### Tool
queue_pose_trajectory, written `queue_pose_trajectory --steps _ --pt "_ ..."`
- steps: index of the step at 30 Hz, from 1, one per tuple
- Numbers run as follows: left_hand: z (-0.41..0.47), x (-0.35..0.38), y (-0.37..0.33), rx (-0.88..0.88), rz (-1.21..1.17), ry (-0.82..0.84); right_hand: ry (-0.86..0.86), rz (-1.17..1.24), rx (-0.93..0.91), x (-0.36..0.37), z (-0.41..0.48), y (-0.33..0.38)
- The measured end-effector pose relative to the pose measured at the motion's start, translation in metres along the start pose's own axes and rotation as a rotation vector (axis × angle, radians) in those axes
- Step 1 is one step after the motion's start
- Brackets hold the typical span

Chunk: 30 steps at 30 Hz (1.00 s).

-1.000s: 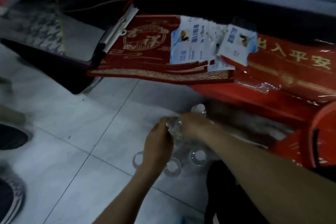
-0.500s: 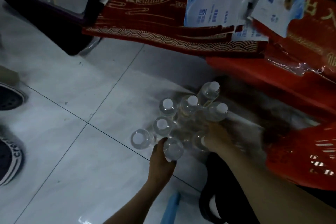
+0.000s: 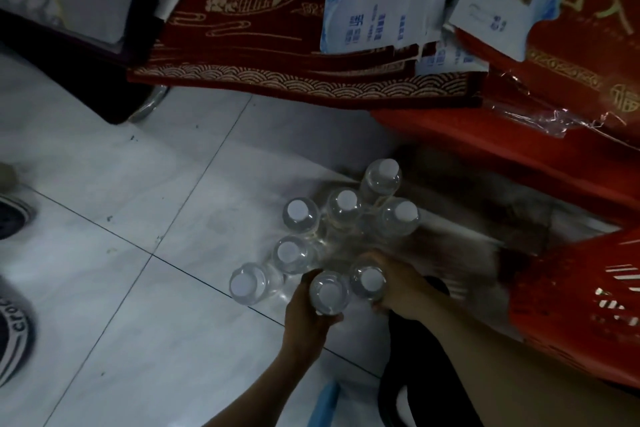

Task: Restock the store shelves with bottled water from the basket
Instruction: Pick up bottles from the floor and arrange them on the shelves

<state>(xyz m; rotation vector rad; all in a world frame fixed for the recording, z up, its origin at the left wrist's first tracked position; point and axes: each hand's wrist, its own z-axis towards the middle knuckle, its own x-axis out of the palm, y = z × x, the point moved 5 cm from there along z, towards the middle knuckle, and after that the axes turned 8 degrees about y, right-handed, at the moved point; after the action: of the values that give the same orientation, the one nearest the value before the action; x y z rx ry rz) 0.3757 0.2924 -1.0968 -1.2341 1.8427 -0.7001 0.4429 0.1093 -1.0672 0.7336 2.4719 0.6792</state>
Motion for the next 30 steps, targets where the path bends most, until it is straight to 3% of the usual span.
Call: queue_pose_trajectory --steps 9,14,22,30 --pt "-0.034 -0.019 -0.046 0.029 -0.244 0.116 0.087 -0.181 -0.058 -0.041 -0.054 0.049" --pt "-0.064 -0.066 -0.126 0.132 -0.396 0.142 -0.017 -0.052 -0.275 -0.080 -0.125 0.118" --pt "-0.157 -0.134 -0.299 0.514 -0.526 0.302 -0.293 0.166 -0.633 -0.118 -0.285 0.212" --pt "-0.253 -0.133 -0.443 0.750 -0.341 0.312 -0.474 0.415 -0.930 -0.144 -0.416 0.256"
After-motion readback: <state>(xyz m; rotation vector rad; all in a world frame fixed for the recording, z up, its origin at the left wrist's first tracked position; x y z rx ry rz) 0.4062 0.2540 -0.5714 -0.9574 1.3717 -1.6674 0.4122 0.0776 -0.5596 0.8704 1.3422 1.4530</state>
